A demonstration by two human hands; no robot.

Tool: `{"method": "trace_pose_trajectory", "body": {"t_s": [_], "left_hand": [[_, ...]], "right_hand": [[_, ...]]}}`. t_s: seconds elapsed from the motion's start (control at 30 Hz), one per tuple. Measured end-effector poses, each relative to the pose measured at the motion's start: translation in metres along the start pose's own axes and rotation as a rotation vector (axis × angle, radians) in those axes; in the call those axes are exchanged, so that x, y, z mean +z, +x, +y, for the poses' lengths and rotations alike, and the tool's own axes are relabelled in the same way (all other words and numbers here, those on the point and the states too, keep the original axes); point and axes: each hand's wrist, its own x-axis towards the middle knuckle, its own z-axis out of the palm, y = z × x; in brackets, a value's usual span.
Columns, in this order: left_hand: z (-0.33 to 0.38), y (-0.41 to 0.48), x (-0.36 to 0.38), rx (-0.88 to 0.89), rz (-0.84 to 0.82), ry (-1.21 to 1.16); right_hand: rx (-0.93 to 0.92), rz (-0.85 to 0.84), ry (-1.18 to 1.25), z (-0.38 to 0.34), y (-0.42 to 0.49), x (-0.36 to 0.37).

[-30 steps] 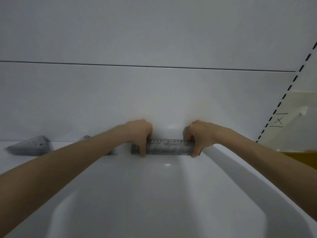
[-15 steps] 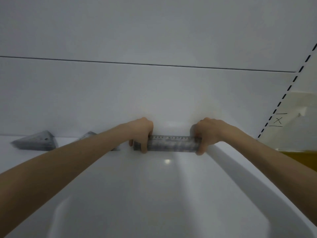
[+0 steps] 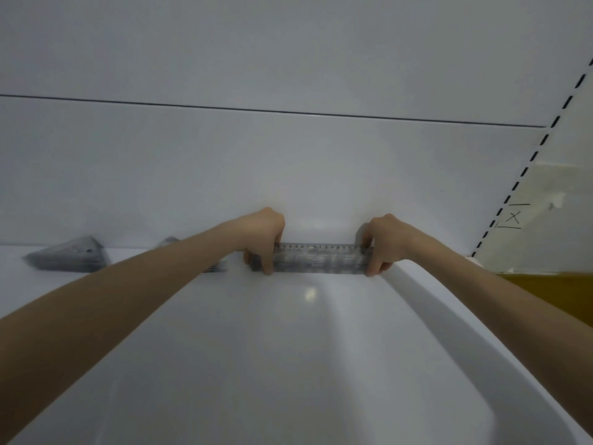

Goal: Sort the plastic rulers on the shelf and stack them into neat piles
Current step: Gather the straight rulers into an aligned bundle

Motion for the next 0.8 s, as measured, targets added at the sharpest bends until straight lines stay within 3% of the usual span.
{"method": "trace_pose_trajectory", "body": {"t_s": [0.37,0.8], "left_hand": [[0.002,0.006,0.004,-0.009,-0.007,0.060],[-0.001,0.003,0.002,0.031,0.000,0.020]], "right_hand": [[0.015,-0.090,0.007,-0.004,0.006,-0.002],[-0.067,-0.013,-0.153,0.000,0.015,0.003]]}}
